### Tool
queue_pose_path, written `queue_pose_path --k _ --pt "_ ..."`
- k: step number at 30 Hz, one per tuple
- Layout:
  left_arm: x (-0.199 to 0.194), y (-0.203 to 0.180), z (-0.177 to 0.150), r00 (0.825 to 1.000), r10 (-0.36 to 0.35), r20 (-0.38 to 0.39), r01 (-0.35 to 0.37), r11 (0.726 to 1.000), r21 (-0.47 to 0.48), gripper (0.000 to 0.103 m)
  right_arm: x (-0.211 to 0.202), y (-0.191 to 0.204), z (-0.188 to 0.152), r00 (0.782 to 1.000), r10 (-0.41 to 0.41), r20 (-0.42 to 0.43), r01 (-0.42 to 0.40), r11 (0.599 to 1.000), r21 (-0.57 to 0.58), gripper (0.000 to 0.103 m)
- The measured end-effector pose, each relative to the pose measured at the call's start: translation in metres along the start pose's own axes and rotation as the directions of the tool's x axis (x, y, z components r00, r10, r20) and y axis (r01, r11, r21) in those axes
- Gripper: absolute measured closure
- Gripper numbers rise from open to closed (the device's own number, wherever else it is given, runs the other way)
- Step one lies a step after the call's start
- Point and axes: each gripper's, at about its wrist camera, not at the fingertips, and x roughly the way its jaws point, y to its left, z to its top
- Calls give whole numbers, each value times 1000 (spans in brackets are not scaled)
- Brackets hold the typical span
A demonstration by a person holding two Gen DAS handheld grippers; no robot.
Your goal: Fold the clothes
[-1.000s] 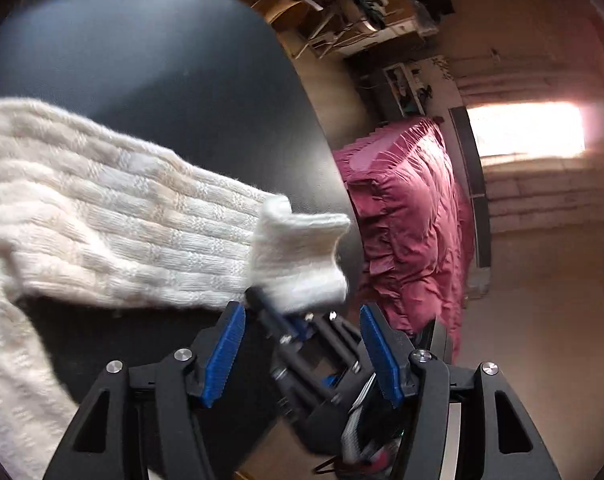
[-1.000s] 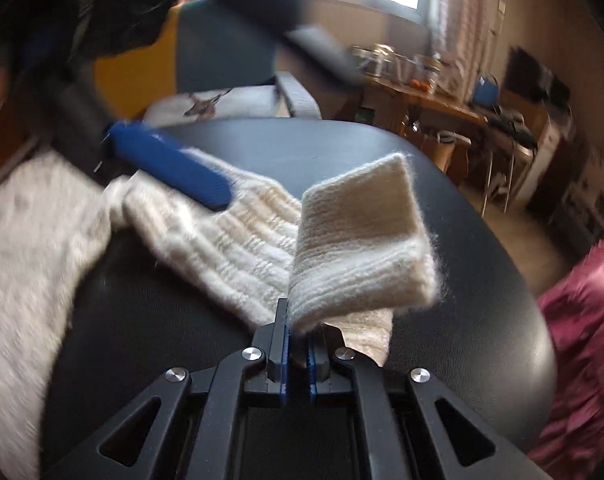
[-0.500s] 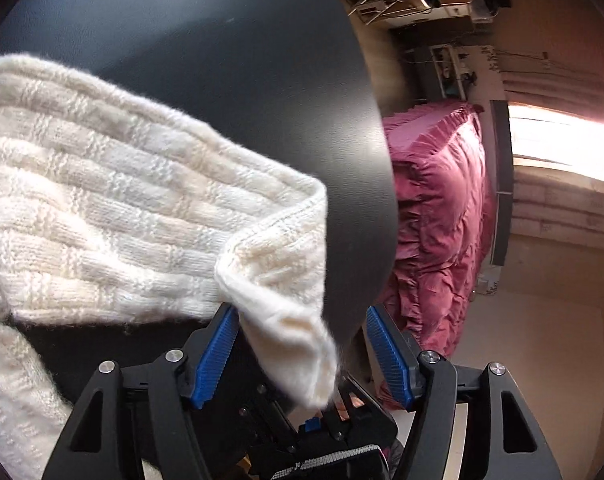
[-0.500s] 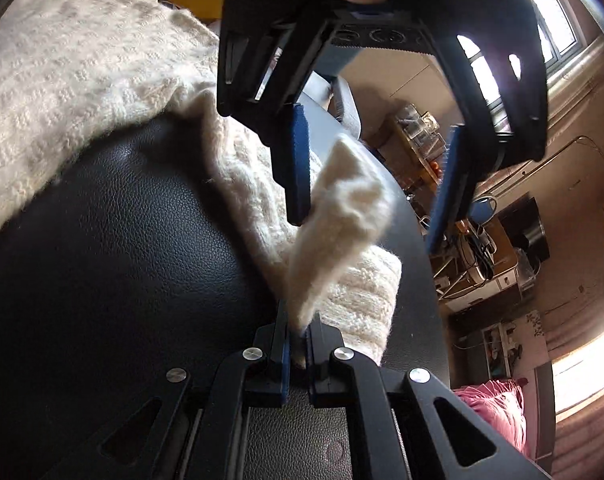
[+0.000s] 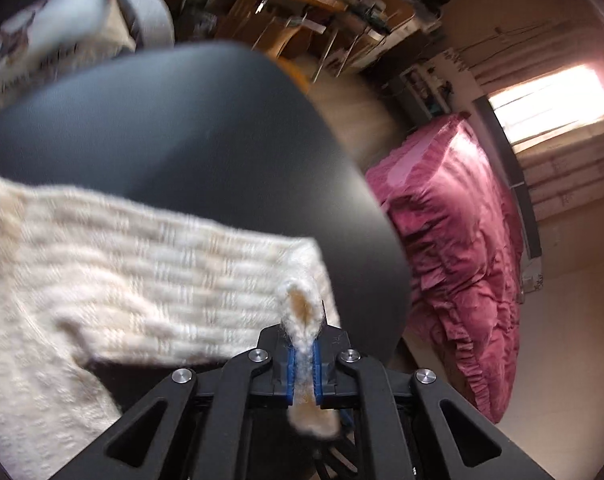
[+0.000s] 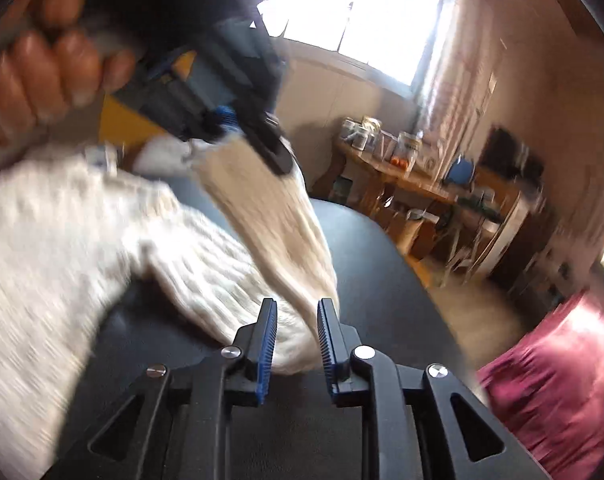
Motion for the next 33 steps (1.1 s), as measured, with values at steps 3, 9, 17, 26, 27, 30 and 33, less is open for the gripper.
queue_pose_path --k 3,9,17,26,27,30,33 --pt "-37 -6 21 996 -4 85 5 1000 -9 97 -6 -19 -4 960 281 -10 -261 904 340 82" --pt "-128 18 32 969 36 243 -28 999 -34 97 18 -24 -41 729 664 167 -524 384 761 78" --pt "-209 55 14 926 92 366 -69 995 -75 97 63 25 -74 566 680 466 -443 -226 867 70" --pt "-280 115 -31 876 73 477 -5 990 -143 97 93 53 -83 630 545 553 -324 -463 825 25" --pt "-286 123 -36 870 70 488 4 989 -148 97 96 57 -82 635 542 551 -316 -469 825 22" --pt "-301 142 -50 858 62 509 24 987 -161 97 108 69 -80 646 541 538 -278 -490 826 16" --pt "-312 160 -64 847 65 527 40 982 -185 97 119 77 -75 666 543 511 -256 -478 840 16"
